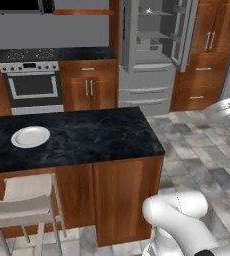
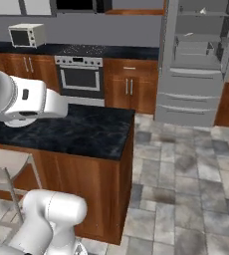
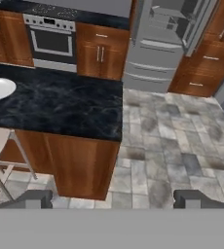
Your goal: Transport the chicken drumstick and garlic to the fridge. Place the chicken drumstick on the rack containing meat and place the garlic on the rack containing the vegetable, ensuring meats and vegetables are on different racks.
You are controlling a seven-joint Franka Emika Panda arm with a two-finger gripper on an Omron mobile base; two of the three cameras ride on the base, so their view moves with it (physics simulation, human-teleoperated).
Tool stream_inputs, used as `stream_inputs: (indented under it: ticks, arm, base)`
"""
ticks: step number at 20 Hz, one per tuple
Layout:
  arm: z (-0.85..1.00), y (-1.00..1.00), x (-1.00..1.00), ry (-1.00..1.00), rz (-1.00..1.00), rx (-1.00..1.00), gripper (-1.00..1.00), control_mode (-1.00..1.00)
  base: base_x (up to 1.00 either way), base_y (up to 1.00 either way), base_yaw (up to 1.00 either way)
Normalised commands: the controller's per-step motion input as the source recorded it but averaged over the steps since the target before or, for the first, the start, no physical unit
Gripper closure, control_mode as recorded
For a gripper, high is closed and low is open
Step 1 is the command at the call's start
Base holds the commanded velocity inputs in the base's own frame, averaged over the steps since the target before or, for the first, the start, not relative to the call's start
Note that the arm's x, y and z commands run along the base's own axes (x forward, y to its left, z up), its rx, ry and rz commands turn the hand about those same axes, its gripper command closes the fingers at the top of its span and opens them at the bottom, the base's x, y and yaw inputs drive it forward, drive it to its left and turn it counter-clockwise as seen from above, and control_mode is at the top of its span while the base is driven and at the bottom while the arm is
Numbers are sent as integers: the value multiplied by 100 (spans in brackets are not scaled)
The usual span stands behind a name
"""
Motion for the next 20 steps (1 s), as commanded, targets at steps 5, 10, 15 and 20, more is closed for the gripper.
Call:
stream_inputs:
  ticks: [5,10,15,20]
  arm:
    - [0,0,0,0,0,0,-100,100]
    - [0,0,0,0,0,0,-100,100]
    - [0,0,0,0,0,0,-100,100]
    - [0,0,0,0,0,0,-100,100]
  base:
    - [0,100,0]
    - [0,100,0]
    - [0,100,0]
    - [0,100,0]
